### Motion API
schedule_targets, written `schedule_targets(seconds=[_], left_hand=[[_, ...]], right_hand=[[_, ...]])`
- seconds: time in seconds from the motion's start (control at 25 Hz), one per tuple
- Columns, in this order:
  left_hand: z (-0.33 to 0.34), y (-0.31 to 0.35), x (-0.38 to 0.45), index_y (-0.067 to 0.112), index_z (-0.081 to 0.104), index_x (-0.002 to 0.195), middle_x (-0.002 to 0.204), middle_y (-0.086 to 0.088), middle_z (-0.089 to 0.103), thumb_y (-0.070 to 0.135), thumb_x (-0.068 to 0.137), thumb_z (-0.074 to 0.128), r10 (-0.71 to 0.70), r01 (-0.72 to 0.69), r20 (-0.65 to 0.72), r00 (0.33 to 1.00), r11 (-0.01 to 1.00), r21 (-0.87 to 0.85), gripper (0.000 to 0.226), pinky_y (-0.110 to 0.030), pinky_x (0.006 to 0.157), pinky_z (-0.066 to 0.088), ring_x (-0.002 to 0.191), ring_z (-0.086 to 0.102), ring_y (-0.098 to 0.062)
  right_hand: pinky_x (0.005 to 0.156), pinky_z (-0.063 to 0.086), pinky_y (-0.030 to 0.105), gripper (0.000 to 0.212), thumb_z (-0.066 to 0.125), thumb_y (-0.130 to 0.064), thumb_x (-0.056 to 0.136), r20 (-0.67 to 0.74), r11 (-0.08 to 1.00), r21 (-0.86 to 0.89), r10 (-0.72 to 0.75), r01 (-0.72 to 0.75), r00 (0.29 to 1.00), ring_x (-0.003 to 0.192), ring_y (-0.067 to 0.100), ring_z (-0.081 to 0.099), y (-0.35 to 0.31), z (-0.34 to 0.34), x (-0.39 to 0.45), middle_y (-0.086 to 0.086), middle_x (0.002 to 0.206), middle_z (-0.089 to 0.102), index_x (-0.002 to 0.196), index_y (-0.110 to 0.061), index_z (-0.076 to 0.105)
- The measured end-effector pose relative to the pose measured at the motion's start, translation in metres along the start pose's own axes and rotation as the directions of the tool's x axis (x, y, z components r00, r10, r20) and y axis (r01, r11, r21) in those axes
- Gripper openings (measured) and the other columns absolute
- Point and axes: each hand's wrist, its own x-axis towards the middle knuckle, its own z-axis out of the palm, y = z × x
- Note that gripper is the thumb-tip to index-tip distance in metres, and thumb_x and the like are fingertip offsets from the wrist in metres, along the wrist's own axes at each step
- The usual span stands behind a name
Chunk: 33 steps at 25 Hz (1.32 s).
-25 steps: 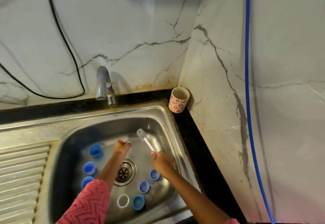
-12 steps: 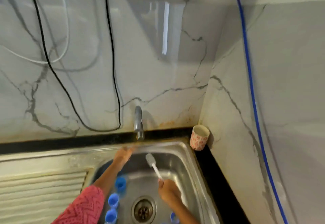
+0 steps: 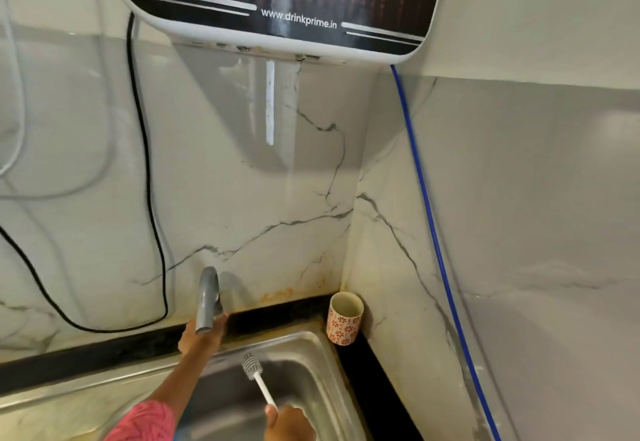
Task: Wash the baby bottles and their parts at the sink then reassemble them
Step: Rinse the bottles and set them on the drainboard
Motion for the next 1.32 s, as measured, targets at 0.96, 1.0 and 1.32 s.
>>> schedule_targets(seconds=[0.96,1.0,1.32], left_hand=[[0.044,-0.108,0.004,0.001,0.046,0.067,0.039,-0.006,0.046,0.002,0.096,0.027,-0.274,0.613,0.665,0.695,0.709,-0.349,0.034,-0.009,0.028,0.027,0.025,0.037,-0.009],[0.040,-0.106,0.006,0.004,0.046,0.066,0.038,-0.003,0.045,0.005,0.095,0.028,-0.254,0.591,0.639,0.726,0.705,-0.392,0.034,-0.010,0.029,0.025,0.025,0.036,-0.008],[0.032,-0.122,-0.009,0.010,0.060,0.091,0.080,-0.007,0.057,0.000,0.090,0.057,0.044,0.242,0.536,0.843,0.859,-0.451,0.011,-0.019,0.054,0.047,0.067,0.050,-0.014]], right_hand=[[0.091,0.044,0.030,0.051,0.024,-0.042,0.102,0.775,0.963,0.009,0.164,-0.269,0.611,0.115,0.029,0.056,-0.004,-0.064,-0.008,0.012,0.124,0.060,0.123,-0.007,0.056],[0.090,0.044,0.030,0.051,0.024,-0.042,0.102,0.778,0.962,0.010,0.164,-0.272,0.606,0.115,0.029,0.056,-0.005,-0.064,-0.008,0.012,0.124,0.060,0.122,-0.007,0.056],[0.092,0.043,0.031,0.051,0.024,-0.041,0.102,0.777,0.980,0.009,0.119,-0.199,0.618,0.117,0.029,0.054,-0.015,-0.061,-0.005,0.013,0.126,0.059,0.123,-0.006,0.056]])
